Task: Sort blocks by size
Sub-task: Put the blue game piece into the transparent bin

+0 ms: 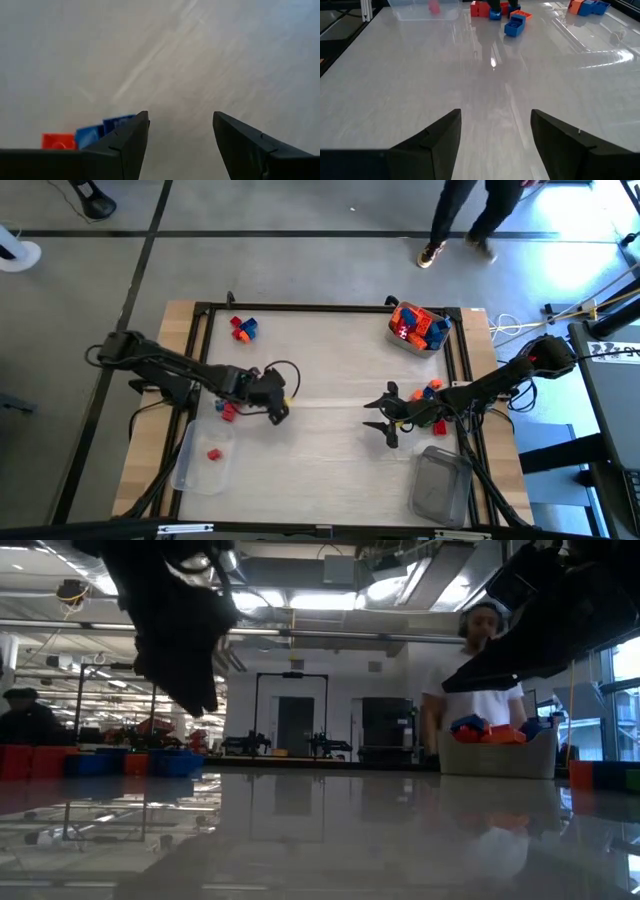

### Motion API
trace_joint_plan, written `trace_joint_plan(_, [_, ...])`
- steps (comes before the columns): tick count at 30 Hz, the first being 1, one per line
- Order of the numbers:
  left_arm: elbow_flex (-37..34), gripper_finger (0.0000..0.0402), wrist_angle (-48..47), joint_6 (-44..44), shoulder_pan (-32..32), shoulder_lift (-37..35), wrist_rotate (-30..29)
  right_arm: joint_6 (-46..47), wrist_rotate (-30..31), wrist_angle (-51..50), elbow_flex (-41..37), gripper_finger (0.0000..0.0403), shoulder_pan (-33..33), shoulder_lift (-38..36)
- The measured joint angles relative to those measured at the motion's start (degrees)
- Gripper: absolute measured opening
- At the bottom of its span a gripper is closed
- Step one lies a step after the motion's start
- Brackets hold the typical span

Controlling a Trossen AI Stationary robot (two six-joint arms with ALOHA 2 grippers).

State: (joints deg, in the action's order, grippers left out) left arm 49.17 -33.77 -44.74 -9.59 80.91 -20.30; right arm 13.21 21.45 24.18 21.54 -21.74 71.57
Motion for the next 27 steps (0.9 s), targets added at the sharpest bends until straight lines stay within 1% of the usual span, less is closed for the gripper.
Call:
trace_joint_plan(4, [0.0,0.021,-0.23,-0.31,2.22,1.79,3.52,0.0,0.0,-0.07,0.0,0.0237,0.01,0.0])
trace_joint_plan(9, [0.0,0.021,-0.36,-0.29,3.71,3.81,6.24,0.0,0.0,-0.24,0.0,0.0237,0.0,0.0])
trace_joint_plan(19, [0.0,0.021,-3.04,-0.36,4.08,6.16,6.26,0.02,0.02,-0.43,0.0,0.0237,0.01,0.0])
trace_joint_plan(27, [0.0,0.021,-2.73,-0.29,4.09,6.83,6.4,0.02,0.04,-0.46,0.0,0.0237,0.02,0.0])
